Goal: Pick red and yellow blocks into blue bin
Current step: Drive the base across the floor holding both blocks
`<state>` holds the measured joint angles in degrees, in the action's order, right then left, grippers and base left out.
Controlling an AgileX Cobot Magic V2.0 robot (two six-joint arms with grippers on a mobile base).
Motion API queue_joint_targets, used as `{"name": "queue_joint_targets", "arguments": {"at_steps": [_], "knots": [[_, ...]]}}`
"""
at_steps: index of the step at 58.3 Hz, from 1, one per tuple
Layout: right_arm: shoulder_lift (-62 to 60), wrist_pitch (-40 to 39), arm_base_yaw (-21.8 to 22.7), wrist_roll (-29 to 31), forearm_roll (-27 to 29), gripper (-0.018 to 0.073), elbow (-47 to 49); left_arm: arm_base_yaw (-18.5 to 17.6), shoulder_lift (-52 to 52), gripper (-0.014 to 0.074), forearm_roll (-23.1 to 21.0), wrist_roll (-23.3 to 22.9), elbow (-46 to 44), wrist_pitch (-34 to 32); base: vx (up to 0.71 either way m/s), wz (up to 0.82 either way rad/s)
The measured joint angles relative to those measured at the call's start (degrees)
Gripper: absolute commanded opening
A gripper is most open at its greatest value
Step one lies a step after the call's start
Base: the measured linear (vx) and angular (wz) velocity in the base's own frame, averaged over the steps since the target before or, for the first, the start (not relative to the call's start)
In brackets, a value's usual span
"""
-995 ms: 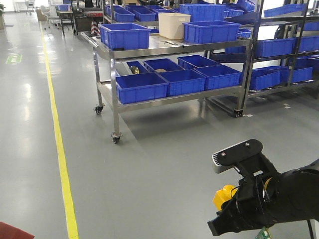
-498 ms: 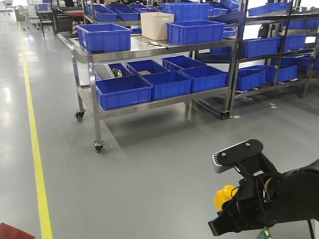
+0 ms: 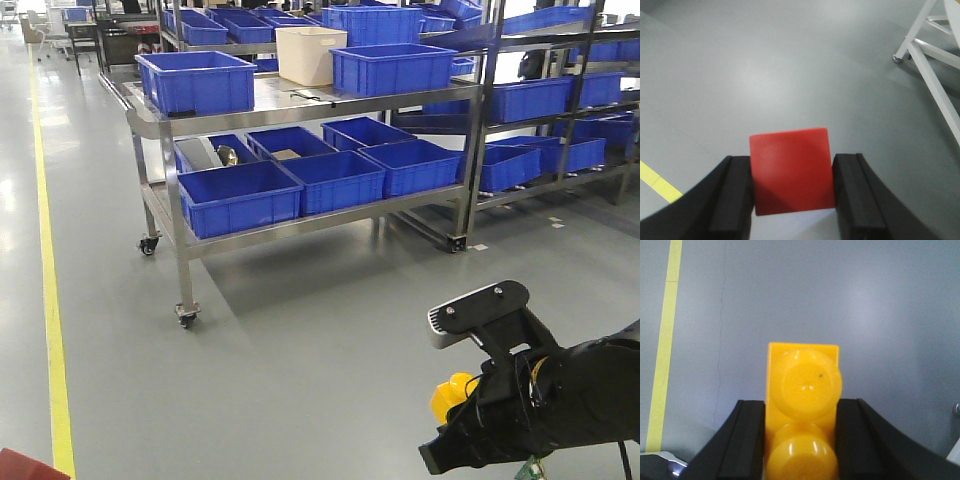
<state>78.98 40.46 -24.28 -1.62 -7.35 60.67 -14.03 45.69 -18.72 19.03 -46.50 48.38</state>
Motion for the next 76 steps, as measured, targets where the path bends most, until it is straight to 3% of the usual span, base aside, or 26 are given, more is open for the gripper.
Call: {"name": "queue_joint_targets", "arguments": {"at_steps": [35,76], "knots": [[0.00,-0.12,0.00,-0.05,0.00,0.0225,0.00,0.00,0.00,0.0288,0.00,0.00,0.00,0.00,0.39,0.03],[0.00,-0.02,0.00,-0.05,0.00,0.0225,-0.02,0.00,0.00,0.0288,0.00,0.00,0.00,0.00,0.41,-0.27]]}}
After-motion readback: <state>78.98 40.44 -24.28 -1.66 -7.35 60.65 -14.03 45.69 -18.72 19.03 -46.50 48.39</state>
